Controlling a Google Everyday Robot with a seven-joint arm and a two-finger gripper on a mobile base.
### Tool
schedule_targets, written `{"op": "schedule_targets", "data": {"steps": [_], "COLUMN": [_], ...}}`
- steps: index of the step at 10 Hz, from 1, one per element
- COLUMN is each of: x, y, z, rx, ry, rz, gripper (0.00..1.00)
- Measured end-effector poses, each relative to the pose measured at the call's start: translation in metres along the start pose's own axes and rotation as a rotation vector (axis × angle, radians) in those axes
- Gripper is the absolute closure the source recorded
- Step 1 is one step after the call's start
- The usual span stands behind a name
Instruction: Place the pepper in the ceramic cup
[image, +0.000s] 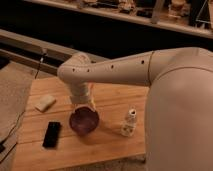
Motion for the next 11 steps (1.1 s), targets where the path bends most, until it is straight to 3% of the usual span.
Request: {"op": "schedule_targets", "data": {"steps": [8,11], "x": [-0.005,-0.046], "y": [-0.002,-0.013], "z": [-0.002,-0.009], "rx": [-0.002,-0.021], "ry": [-0.010,-0.103], "rz": [-0.005,-0.020], "gripper": [0.35,0.35]}}
